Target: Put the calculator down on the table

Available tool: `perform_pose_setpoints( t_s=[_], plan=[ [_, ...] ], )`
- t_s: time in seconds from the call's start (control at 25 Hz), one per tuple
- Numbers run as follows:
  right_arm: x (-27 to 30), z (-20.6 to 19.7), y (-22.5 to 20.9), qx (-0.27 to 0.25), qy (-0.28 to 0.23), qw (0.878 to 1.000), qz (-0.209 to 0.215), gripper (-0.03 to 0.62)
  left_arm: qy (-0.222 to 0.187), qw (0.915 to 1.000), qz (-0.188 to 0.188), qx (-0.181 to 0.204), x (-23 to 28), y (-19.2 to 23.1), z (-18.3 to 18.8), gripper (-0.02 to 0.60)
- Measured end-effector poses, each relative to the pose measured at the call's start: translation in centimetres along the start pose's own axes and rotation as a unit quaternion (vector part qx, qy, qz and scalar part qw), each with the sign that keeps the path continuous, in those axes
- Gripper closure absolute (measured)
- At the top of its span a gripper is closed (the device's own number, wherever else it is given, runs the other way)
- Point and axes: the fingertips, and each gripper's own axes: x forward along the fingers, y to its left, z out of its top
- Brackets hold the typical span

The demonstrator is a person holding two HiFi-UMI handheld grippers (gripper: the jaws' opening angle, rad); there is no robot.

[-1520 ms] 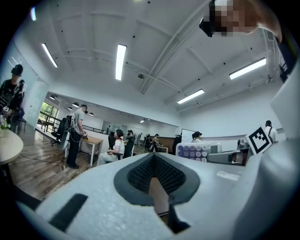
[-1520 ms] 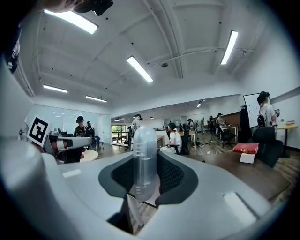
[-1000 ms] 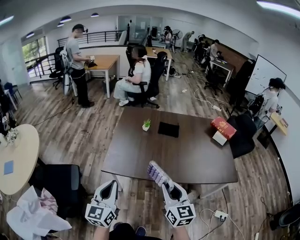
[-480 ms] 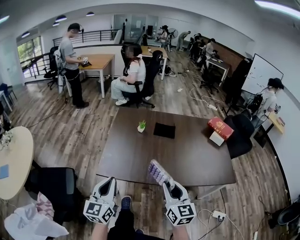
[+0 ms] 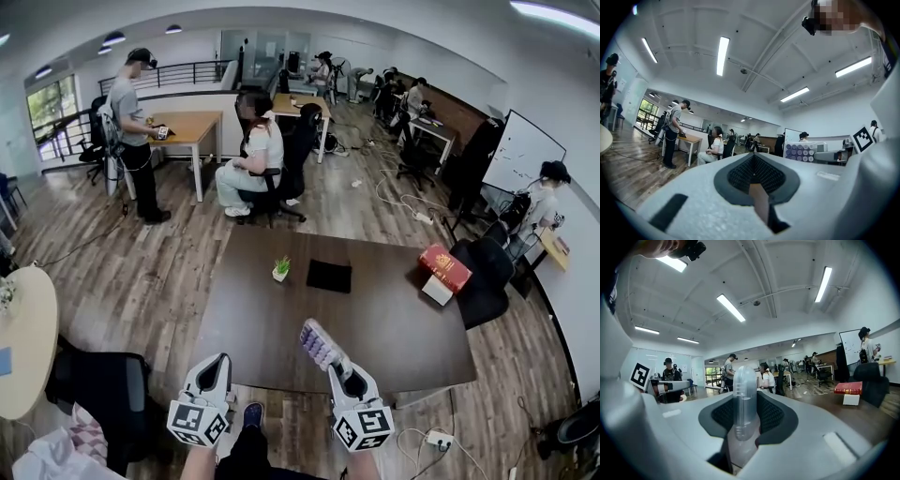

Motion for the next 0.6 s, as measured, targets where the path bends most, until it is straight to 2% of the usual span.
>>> perform_pose_setpoints(
  t_s=[0.28, 0.6],
  plan=[
    [7.4, 1.8, -1.1, 0.001, 0.009, 1.0, -0.007, 0.476, 0.006, 0.9999, -0.002, -0.009, 6.3, 5.0, 1.6, 0.586],
    [15.9, 4.3, -2.5, -0.004, 0.007, 1.0, -0.027, 0.476, 0.007, 0.9996, -0.027, -0.007, 14.8, 10.1, 3.7, 0.586]
  ],
)
